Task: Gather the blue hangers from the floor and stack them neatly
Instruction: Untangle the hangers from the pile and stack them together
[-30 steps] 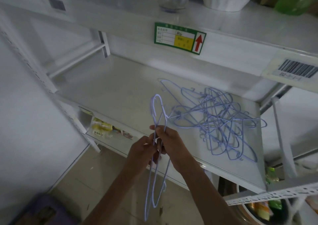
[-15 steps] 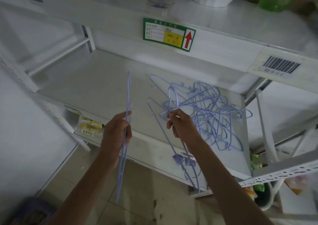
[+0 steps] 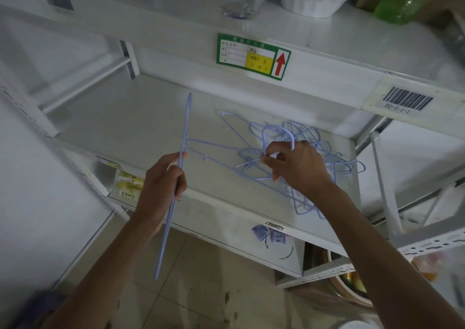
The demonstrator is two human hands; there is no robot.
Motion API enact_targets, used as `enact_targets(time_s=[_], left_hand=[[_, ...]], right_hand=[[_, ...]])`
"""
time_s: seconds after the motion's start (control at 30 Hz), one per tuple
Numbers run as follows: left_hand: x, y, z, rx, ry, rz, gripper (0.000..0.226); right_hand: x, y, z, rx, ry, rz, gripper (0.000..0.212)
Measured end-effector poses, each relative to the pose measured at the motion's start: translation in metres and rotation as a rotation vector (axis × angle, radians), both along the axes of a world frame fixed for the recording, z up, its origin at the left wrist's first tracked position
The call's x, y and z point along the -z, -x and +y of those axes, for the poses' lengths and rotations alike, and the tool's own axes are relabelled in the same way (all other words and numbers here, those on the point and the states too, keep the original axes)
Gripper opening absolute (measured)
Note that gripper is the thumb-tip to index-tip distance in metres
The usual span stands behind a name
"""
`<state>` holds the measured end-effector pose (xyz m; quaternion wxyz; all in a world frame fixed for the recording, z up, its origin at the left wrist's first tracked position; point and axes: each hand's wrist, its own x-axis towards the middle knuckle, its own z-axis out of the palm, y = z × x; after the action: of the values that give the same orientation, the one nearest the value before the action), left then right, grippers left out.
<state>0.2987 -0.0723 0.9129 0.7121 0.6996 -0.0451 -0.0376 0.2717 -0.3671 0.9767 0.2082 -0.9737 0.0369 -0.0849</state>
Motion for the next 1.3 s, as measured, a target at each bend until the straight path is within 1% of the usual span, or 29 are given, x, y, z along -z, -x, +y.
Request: enact_targets(time_s=[0.07,0.13,0.2,0.27,0.4,0.47,0.63,0.73,0.83,0.9,1.07,1.13,1.2,1.3], left_hand=[[-0.003,-0.003,0.004,-0.012,0.012,0.011,0.044],[-0.006,-0.007,0.01,-0.03,0.024,0.017,0.043],[-0.009,-0.007,0.017,-0.029,0.035,0.015,0.043],[-0.012,-0.005,0.023,-0.017,0.05,0.017,0.042],[-0.017,-0.005,0.032,-0.022,0.039,0.01,0.041],[-0.019,-0.005,0.039,-0.03,0.031,-0.001,0.037],[-0.023,-0.001,0.048,-0.05,0.015,-0.003,0.039],[-0.022,0.001,0.044,-0.052,0.024,-0.018,0.03],[-0.016,0.008,0.034,-0.098,0.007,-0.003,0.024],[-0.009,0.013,0.022,-0.112,-0.026,0.03,0.025],[0.005,0.031,-0.006,0.017,-0.078,0.114,0.017],[0.01,0.035,-0.014,0.041,-0.114,0.108,0.013],[0.015,0.039,-0.02,0.06,-0.119,0.085,0.012],[0.019,0.044,-0.021,0.069,-0.103,0.067,0.024]], right_hand=[[-0.003,0.003,0.004,-0.011,-0.099,0.051,0.023],[-0.003,0.006,0.008,-0.003,-0.15,0.115,0.026],[0.001,0.009,0.012,-0.001,-0.196,0.12,0.032],[0.009,0.009,0.018,-0.007,-0.337,0.07,0.028],[0.023,0.001,0.039,0.127,-0.746,-0.035,0.018],[0.031,-0.004,0.051,0.154,-0.843,-0.088,0.019],[0.039,-0.015,0.065,0.26,-0.99,-0.218,0.026],[0.043,-0.02,0.072,0.223,-1.001,-0.198,0.026],[0.049,-0.017,0.08,0.183,-0.97,-0.161,0.023],[0.055,-0.011,0.089,0.154,-0.949,-0.144,0.02],[0.076,0.01,0.128,0.057,-0.928,-0.136,0.018],[0.083,0.018,0.143,0.079,-0.998,-0.131,0.019],[0.086,0.024,0.155,0.112,-1.119,-0.096,0.019],[0.087,0.028,0.169,0.172,-1.243,-0.073,0.021]])
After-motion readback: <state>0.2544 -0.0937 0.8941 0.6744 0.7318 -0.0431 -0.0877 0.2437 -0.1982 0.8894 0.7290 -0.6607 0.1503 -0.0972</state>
